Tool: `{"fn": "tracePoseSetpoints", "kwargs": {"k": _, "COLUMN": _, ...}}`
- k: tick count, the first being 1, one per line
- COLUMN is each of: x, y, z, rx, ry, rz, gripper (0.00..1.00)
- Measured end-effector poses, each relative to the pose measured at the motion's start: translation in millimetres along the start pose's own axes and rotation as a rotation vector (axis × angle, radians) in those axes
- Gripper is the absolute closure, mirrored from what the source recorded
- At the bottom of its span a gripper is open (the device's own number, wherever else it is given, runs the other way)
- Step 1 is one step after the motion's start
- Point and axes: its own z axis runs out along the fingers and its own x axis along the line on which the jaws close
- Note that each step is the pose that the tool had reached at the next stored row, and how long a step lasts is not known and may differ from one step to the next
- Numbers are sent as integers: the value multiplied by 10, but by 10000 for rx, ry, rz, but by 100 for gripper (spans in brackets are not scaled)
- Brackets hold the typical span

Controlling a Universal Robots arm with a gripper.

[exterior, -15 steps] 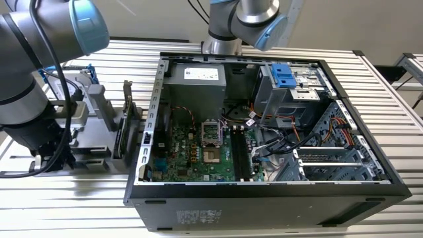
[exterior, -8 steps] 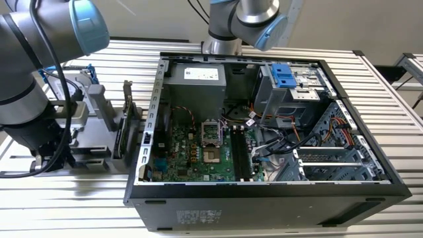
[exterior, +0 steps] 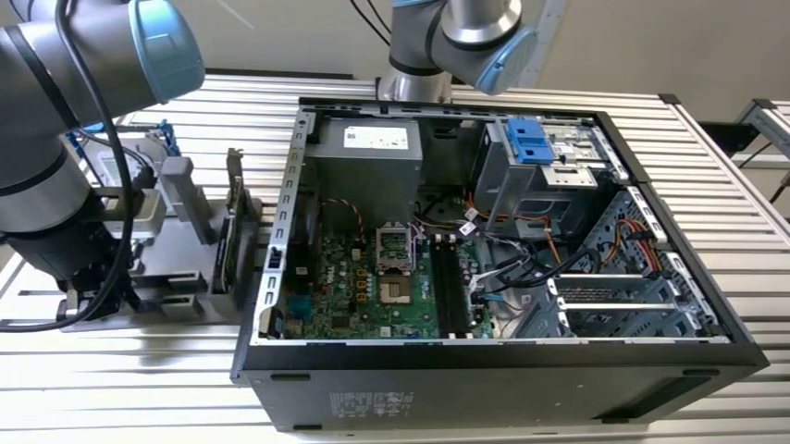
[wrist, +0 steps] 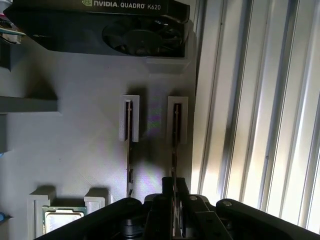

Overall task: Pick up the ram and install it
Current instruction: 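Pick up the ram and move it above insertion slot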

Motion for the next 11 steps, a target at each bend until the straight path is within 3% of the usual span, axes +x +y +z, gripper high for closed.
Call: {"fn": "tracePoseSetpoints", "kwargs": {"k": 11, "x": 0, "y": 0, "z": 1, "rx": 0, "ry": 3, "rz": 0, "gripper": 100}}
